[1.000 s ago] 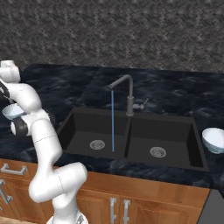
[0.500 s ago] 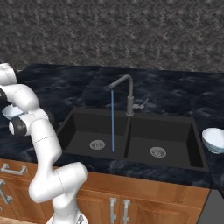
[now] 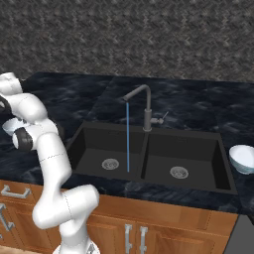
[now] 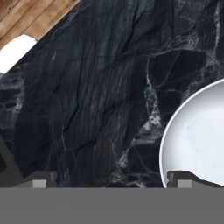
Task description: Rinse each bowl for a few seconds and place them down in the sink or on the counter.
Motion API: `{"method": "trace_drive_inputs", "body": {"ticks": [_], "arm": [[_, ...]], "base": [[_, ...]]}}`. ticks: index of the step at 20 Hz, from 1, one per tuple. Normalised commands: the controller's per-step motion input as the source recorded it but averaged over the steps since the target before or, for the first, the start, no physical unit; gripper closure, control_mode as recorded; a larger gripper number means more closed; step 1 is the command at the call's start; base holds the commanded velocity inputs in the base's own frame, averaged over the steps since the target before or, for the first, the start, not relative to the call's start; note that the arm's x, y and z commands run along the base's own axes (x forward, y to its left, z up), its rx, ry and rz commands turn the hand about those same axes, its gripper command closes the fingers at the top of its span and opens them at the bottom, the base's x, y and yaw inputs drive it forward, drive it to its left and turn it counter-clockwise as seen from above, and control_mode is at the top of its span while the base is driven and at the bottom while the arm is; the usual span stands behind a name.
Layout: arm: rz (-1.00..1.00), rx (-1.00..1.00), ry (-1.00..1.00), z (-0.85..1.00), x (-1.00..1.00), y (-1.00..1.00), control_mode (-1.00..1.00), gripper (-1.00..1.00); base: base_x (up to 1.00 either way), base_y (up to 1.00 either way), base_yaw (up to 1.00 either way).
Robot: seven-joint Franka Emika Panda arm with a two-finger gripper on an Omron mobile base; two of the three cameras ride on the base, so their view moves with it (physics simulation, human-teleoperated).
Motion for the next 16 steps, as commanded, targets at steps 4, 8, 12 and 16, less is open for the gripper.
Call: {"method": "trace_drive_inputs", "body": {"ticks": [4,8,12,16], "arm": [[0.00,0.21,-0.22,-0.45,-0.23,-0.29,-1.00,-1.00],[0.03,0.12,-0.26,-0.33,-0.06,-0.10,-1.00,-1.00],[0.00,0.11,-0.23,-0.26,-0.01,-0.13,-1.00,-1.00],[0.01,0.14,-0.07,-0.21,0.00,-0.19,-1.00,-1.00]], "base": [[0.00,0.00,0.00],[0.00,0.00,0.00],[0.00,0.00,0.00],[0.00,0.00,0.00]]}}
